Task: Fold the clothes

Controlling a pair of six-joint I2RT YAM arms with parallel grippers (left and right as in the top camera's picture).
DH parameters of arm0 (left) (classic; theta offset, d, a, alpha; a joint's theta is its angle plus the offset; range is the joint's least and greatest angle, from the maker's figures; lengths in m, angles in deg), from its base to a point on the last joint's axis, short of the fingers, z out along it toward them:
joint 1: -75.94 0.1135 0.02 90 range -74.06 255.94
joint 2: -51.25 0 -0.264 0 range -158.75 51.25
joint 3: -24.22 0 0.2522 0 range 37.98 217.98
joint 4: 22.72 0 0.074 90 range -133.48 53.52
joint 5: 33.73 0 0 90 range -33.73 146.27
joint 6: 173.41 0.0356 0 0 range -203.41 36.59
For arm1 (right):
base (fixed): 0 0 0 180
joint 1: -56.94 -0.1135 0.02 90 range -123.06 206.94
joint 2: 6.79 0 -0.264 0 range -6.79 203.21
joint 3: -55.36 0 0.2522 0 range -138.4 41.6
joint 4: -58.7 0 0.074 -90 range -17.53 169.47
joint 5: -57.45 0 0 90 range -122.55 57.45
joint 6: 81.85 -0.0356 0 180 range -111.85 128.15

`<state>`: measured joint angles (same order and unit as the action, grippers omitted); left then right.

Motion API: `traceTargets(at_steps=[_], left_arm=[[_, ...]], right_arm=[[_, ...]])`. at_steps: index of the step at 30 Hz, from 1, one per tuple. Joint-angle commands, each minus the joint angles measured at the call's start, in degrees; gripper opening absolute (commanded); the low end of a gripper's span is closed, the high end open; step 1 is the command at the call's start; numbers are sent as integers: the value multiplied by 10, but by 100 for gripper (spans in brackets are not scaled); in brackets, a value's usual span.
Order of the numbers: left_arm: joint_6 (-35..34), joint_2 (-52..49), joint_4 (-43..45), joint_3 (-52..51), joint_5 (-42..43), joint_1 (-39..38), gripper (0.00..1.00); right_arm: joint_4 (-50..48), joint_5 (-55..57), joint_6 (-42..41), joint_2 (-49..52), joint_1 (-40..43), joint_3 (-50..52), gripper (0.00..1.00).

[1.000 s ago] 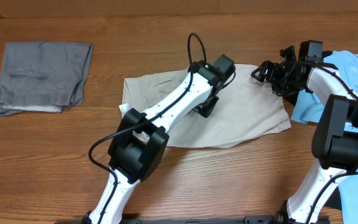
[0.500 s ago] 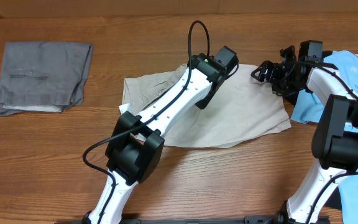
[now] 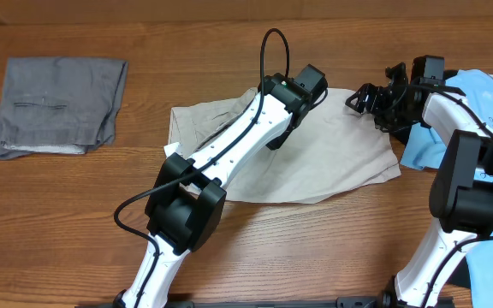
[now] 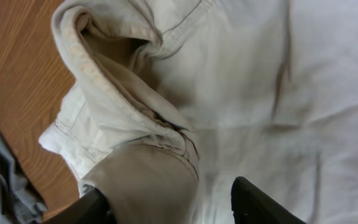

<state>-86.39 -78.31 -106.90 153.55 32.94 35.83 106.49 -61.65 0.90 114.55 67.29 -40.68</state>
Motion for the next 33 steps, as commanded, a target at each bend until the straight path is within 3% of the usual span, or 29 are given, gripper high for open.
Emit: traceTargets(at_steps=[1, 5, 12, 16, 33], left_arm=[[7, 14, 0, 11, 82, 0, 51], [-4, 14, 3, -3, 109, 0, 47], [-5, 14, 25, -58, 76, 7, 54], [-19, 14, 36, -74, 68, 19, 55], [-28, 14, 32, -74, 69, 53, 54]], right_arm=[[10, 25, -2, 2, -4, 7, 91], [11, 25, -2, 2, -4, 7, 91], [9, 19, 3, 2, -4, 7, 92], [12, -28, 56, 2, -4, 1, 85], [205, -9, 70, 2, 7, -200, 84]])
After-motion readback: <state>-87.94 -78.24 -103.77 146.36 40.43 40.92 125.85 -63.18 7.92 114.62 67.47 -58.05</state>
